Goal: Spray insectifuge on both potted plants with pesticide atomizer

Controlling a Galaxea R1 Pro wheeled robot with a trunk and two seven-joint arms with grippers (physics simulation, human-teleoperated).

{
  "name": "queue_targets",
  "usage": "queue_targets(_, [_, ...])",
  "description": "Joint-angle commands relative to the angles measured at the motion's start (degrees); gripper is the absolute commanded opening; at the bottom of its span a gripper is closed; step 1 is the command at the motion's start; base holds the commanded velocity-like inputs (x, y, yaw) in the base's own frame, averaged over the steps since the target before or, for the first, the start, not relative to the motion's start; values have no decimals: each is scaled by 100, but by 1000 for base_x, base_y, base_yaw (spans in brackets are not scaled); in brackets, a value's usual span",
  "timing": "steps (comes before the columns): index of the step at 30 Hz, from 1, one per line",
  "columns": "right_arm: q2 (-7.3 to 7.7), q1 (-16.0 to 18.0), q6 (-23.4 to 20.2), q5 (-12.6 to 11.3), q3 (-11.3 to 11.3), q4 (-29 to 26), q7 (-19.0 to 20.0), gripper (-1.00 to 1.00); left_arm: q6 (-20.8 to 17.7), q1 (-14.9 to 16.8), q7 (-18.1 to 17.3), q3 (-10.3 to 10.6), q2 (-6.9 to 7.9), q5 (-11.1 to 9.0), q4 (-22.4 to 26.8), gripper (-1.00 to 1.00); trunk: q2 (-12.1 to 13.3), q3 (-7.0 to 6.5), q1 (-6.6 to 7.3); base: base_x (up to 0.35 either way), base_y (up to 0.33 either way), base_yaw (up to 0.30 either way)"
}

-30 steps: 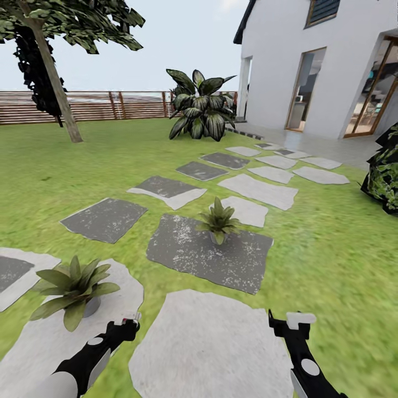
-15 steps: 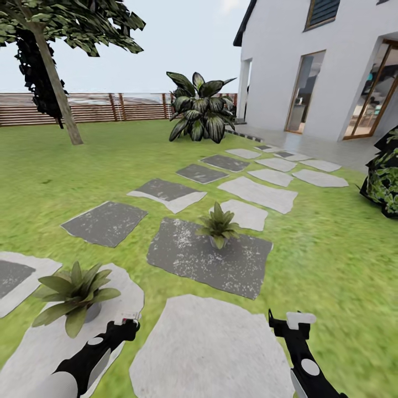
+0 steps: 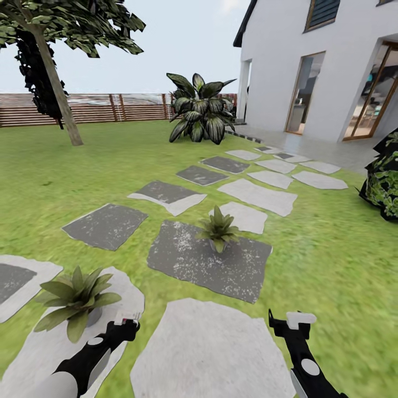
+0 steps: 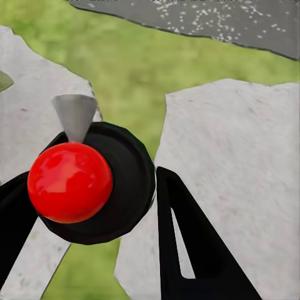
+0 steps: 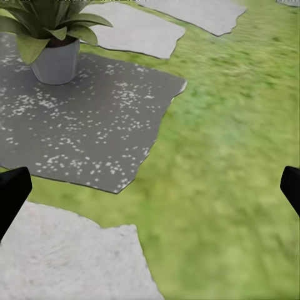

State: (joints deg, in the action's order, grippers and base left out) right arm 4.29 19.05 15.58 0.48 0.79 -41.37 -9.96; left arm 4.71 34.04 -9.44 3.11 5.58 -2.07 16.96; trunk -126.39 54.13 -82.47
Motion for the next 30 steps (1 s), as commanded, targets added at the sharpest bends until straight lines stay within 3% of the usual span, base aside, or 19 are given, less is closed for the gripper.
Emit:
queue_targets(1, [2, 3, 14, 5, 9, 4, -24, 100, 21, 3, -5, 32, 4, -21, -6, -100, 40, -14, 24, 0, 0, 0])
queue_targets(7, [0, 3, 15, 5, 9, 14, -24, 100, 21, 3, -5, 32, 3, -21, -15, -100, 280, -121, 155, 0, 0, 10])
queue_targets(30, [0, 3, 15, 5, 9, 21, -24, 100, 71, 1, 3, 32, -4, -21, -17, -100, 280, -121, 155, 0, 0, 256])
